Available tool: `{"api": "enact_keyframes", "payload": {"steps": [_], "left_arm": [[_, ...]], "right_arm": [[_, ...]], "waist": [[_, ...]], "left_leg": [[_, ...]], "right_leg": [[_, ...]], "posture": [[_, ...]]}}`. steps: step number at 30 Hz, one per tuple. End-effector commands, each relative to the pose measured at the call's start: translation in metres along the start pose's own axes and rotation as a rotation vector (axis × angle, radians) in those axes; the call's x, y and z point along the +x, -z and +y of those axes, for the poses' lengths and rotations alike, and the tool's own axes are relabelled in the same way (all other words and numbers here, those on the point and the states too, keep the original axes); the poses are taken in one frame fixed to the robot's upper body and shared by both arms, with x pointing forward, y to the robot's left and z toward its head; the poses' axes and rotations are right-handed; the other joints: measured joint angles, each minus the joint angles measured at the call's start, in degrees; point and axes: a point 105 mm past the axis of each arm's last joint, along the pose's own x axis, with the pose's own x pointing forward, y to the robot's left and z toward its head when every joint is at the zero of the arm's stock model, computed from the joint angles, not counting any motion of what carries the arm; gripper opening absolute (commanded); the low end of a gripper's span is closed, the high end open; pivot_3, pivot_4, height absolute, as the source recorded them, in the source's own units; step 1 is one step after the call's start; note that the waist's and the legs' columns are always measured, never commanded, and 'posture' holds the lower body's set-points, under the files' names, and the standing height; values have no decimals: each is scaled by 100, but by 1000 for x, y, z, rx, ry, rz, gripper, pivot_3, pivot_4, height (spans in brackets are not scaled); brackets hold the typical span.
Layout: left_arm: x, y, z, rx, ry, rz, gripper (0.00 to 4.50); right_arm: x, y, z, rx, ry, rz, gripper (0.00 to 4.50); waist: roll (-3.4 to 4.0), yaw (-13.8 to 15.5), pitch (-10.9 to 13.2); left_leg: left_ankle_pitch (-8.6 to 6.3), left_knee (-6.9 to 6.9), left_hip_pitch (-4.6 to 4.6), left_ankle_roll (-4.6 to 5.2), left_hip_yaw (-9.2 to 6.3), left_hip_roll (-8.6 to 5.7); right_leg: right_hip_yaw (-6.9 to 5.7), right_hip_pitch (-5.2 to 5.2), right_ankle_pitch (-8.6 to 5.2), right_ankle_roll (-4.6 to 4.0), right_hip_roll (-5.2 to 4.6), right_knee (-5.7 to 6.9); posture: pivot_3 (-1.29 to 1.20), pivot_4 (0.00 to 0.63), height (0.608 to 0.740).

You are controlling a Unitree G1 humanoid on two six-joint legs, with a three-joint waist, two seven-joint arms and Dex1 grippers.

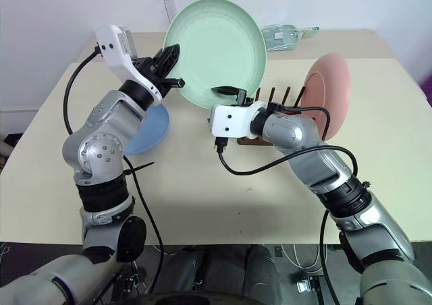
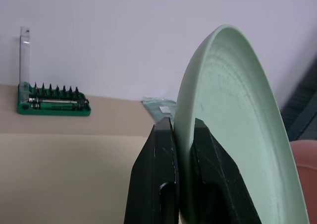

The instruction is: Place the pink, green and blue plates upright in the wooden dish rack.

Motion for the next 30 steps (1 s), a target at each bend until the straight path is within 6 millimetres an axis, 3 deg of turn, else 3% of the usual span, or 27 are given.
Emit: {"api": "enact_keyframes", "payload": {"steps": [1,4,6,7,12,16,19,21,23,25,28,30], "left_arm": [[-2,-17,-16,1,61,-64,0],[-1,-14,-12,-27,45,-51,0],[-1,-13,-10,-52,39,-48,0],[-1,-14,-7,-73,27,-51,728],[1,-46,20,-287,-97,-224,3094],[-8,-74,59,-219,-270,-368,3094],[-15,-73,80,42,-306,-323,3094],[-14,-45,79,202,-227,-176,3094],[-18,-7,64,337,-63,-23,3094],[-31,30,46,340,111,119,3094],[-50,64,31,312,266,262,3094],[-71,92,8,282,433,385,3094]], "right_arm": [[-1,-2,-13,-89,62,1,1520],[-1,0,-17,-147,92,18,32],[-2,1,-18,-172,105,25,32],[-3,3,-18,-192,108,32,0],[-6,7,-19,-215,115,46,0],[-14,7,-29,-130,160,21,0],[-39,-7,-60,189,279,-136,0],[-60,-9,-81,462,331,-231,0],[-81,-13,-96,721,348,-346,0],[-99,-14,-108,965,332,-446,0],[-112,-12,-109,1091,280,-441,0],[-117,-8,-98,1149,228,-403,0]], "waist": [[0,1,0],[0,-5,0],[0,1,0],[0,2,0],[-4,11,2],[-3,-30,2],[0,-44,2],[0,-68,2],[0,-35,1],[0,-1,2],[2,0,3],[7,-19,3]], "left_leg": [[0,0,0,0,0,0],[0,0,0,0,0,0],[0,-1,1,-1,-1,1],[0,-1,1,-1,0,1],[2,0,0,-3,-2,1],[1,-8,3,-5,3,5],[0,-11,6,-9,2,11],[-1,-14,5,-10,2,12],[-2,-12,5,-7,-3,10],[-4,-9,4,-3,-3,7],[-7,-10,3,1,-3,9],[-7,-16,3,1,0,16]], "right_leg": [[0,0,0,0,0,0],[0,0,0,0,0,0],[0,0,0,0,2,1],[0,0,0,0,1,0],[0,1,2,-3,2,-1],[1,-3,2,-3,3,-3],[1,-3,3,-6,11,-4],[1,-4,6,-10,13,-5],[-1,1,8,-13,12,-7],[-1,4,10,-18,8,-8],[-2,1,13,-25,7,-9],[-3,-7,12,-26,9,-7]], "posture": [[0,150,738],[0,150,738],[0,150,738],[0,150,738],[0,150,738],[0,150,738],[0,150,738],[0,150,738],[0,150,738],[0,150,738],[0,150,738],[0,150,738]]}}
